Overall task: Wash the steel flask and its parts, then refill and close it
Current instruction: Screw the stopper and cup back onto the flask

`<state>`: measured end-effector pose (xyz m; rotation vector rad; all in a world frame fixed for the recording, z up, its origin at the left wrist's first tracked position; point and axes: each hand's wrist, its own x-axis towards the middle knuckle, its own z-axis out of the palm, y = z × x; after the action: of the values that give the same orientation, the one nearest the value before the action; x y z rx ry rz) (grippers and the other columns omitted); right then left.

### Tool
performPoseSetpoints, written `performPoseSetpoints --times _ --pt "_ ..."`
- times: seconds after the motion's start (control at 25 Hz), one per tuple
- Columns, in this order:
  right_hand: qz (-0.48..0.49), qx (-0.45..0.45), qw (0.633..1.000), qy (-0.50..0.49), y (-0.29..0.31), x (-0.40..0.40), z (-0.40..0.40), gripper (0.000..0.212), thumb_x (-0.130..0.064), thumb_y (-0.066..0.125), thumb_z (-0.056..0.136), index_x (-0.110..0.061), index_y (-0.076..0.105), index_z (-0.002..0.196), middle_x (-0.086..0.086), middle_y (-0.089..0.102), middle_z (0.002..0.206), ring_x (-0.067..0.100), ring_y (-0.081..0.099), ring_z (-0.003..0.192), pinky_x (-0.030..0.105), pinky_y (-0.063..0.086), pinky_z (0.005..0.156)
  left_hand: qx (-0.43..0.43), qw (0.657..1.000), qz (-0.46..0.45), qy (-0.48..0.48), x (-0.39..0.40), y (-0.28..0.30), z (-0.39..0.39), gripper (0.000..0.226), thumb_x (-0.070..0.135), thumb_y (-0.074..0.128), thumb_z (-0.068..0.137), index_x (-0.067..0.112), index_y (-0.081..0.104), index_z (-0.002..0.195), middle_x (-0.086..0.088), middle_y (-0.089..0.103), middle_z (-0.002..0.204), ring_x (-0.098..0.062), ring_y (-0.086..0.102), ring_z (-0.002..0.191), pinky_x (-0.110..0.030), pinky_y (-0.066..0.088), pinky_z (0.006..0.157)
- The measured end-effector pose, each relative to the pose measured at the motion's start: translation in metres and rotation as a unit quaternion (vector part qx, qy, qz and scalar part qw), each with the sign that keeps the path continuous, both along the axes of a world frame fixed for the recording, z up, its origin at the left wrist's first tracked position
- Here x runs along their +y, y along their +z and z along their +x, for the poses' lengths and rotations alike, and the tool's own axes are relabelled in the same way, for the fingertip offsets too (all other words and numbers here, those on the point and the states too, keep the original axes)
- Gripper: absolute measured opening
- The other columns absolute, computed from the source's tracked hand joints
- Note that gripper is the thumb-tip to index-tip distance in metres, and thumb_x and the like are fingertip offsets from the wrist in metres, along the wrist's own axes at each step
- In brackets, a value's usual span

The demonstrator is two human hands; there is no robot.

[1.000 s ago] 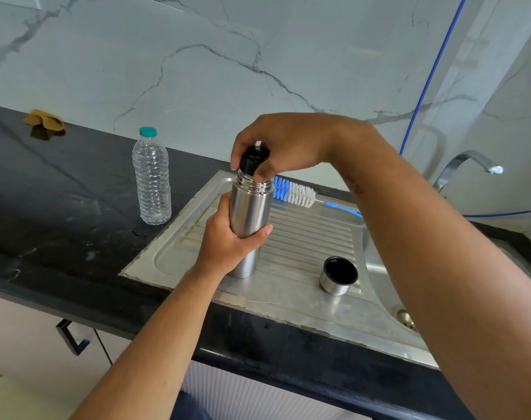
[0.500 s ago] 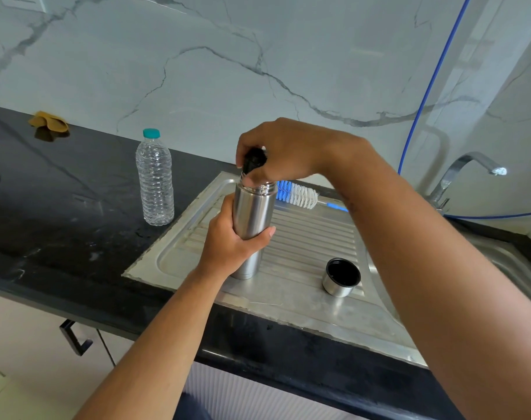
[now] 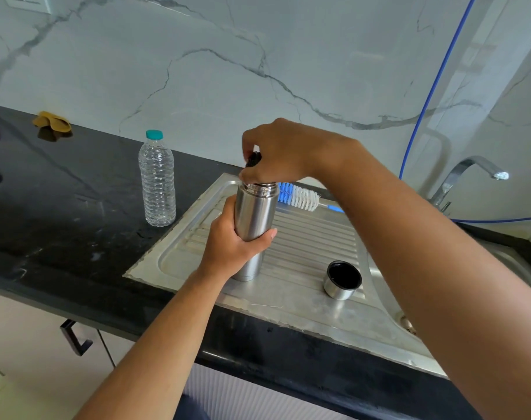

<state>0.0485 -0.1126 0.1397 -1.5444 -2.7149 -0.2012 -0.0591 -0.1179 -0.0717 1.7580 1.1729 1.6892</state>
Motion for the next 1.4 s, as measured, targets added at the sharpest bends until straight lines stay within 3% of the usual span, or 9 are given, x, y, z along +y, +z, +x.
performPoseSetpoints --times 0.28,0.44,0.6,0.68,0.84,1.0,1.12,1.24,1.4 --pt "0.005 0.024 0.998 -0.052 -0.004 -0.001 -0.003 0.069 -0.078 0.038 0.094 -0.014 0.062 0.080 0.004 0.063 0.072 0.015 0.062 0.061 0.028 0.042 0.057 -0.005 1.000 -0.006 -0.004 0.001 -0.002 0.000 0.066 0.029 0.091 0.074 0.029 0.050 0.126 0.015 0.065 0.103 -0.003 0.067 0.092 -0.014 0.056 0.072" --pt "-0.049 0.008 0.999 0.010 0.010 -0.006 0.002 0.031 -0.044 0.064 0.090 -0.019 0.069 0.107 0.002 0.073 0.084 0.012 0.068 0.063 0.025 0.047 0.058 -0.009 1.000 -0.009 -0.003 0.004 -0.004 -0.001 0.063 0.029 0.092 0.073 0.028 0.053 0.123 0.012 0.067 0.099 -0.008 0.068 0.088 -0.020 0.057 0.070" --pt "0.018 0.005 0.999 -0.047 -0.004 -0.010 -0.004 0.060 -0.071 0.053 0.092 -0.014 0.058 0.074 0.003 0.060 0.061 0.013 0.057 0.054 0.027 0.039 0.054 -0.011 1.000 -0.011 -0.004 0.002 -0.003 0.000 0.064 0.027 0.092 0.073 0.027 0.053 0.124 0.014 0.066 0.099 -0.005 0.067 0.089 -0.013 0.054 0.069" --pt "0.008 -0.002 0.997 -0.073 -0.001 -0.012 -0.003 0.068 -0.080 0.047 0.089 -0.014 0.059 0.076 0.004 0.059 0.066 0.016 0.058 0.059 0.029 0.041 0.058 -0.010 1.000 -0.010 -0.006 0.002 -0.002 0.001 0.063 0.026 0.092 0.073 0.027 0.053 0.123 0.013 0.067 0.099 -0.005 0.068 0.089 -0.013 0.054 0.069" --pt "-0.022 -0.015 1.000 -0.010 0.009 -0.013 -0.002 0.035 -0.046 0.068 0.087 -0.015 0.068 0.102 0.005 0.071 0.079 0.015 0.066 0.065 0.024 0.039 0.052 -0.008 1.000 -0.008 -0.004 0.001 -0.002 0.000 0.063 0.026 0.092 0.073 0.028 0.052 0.122 0.013 0.066 0.098 -0.005 0.068 0.087 -0.014 0.055 0.068" --pt "0.028 -0.003 0.998 -0.065 -0.002 -0.014 -0.006 0.058 -0.068 0.048 0.096 -0.016 0.053 0.071 0.001 0.058 0.064 0.013 0.056 0.054 0.026 0.037 0.052 -0.005 1.000 -0.013 -0.005 0.002 -0.002 0.000 0.064 0.028 0.092 0.073 0.029 0.052 0.123 0.014 0.066 0.098 -0.004 0.068 0.088 -0.015 0.056 0.069" --pt "-0.057 0.005 0.996 -0.074 0.008 -0.013 -0.003 0.054 -0.066 0.053 0.094 -0.014 0.064 0.085 0.003 0.062 0.067 0.017 0.063 0.057 0.026 0.042 0.055 -0.003 1.000 -0.011 -0.005 0.003 -0.002 0.001 0.065 0.029 0.092 0.073 0.028 0.052 0.124 0.013 0.066 0.100 -0.006 0.068 0.088 -0.019 0.058 0.071" --pt "-0.030 -0.008 0.999 -0.038 0.007 -0.010 -0.004 0.035 -0.051 0.062 0.092 -0.016 0.065 0.089 0.003 0.064 0.071 0.015 0.066 0.057 0.024 0.040 0.053 -0.009 1.000 -0.007 -0.005 0.003 -0.002 0.000 0.065 0.028 0.092 0.073 0.028 0.052 0.125 0.013 0.066 0.101 -0.006 0.068 0.090 -0.016 0.057 0.071" --pt "0.021 -0.020 0.996 -0.084 -0.006 -0.009 -0.004 0.065 -0.078 0.043 0.092 -0.017 0.054 0.071 0.002 0.059 0.069 0.016 0.056 0.060 0.029 0.040 0.060 -0.009 1.000 -0.009 -0.003 0.002 -0.002 0.001 0.066 0.028 0.092 0.073 0.031 0.050 0.125 0.015 0.065 0.101 -0.003 0.067 0.091 -0.012 0.055 0.071"
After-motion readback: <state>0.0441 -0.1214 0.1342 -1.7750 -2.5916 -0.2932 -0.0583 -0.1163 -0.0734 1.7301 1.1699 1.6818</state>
